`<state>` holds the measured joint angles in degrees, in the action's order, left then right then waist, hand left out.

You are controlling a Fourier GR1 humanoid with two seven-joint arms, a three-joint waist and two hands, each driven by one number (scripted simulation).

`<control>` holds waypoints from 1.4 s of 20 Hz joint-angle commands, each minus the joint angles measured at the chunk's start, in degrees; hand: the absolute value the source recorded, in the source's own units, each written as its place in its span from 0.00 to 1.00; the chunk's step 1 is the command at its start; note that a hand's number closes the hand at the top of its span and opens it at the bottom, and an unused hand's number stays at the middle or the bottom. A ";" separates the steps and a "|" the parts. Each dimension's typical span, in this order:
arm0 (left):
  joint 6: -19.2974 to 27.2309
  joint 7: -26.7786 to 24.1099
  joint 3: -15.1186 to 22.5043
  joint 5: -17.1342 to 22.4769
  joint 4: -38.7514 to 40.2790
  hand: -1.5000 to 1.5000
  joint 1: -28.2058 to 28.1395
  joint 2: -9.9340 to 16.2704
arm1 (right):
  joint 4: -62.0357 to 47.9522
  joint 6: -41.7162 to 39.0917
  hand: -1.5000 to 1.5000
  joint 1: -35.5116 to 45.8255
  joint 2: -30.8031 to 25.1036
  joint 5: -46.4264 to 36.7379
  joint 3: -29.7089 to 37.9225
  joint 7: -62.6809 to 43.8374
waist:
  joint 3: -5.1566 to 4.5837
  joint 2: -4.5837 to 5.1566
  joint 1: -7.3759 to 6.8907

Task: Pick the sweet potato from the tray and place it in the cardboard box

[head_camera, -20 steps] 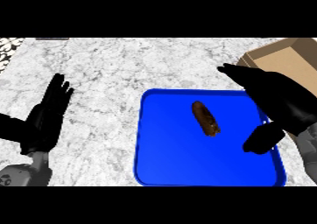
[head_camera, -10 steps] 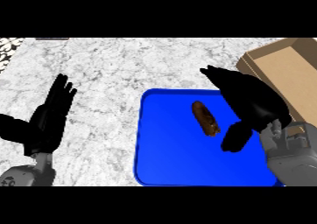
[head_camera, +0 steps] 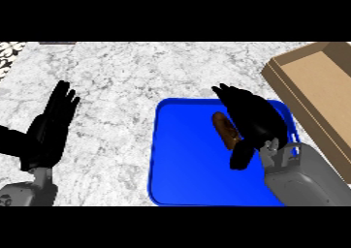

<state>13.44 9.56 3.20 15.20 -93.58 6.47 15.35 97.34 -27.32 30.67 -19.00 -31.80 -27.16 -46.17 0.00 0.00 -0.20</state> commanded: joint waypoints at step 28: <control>-6.14 1.86 -5.55 -5.02 -0.40 0.50 -0.47 -4.95 | -14.50 1.40 0.00 -5.38 10.41 -22.18 8.14 16.39 | 0.00 0.00 0.04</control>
<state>8.98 11.46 -0.95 9.97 -94.67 5.89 10.04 85.07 -26.92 26.36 -9.65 -51.92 -19.67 -32.10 0.00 -0.01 -0.17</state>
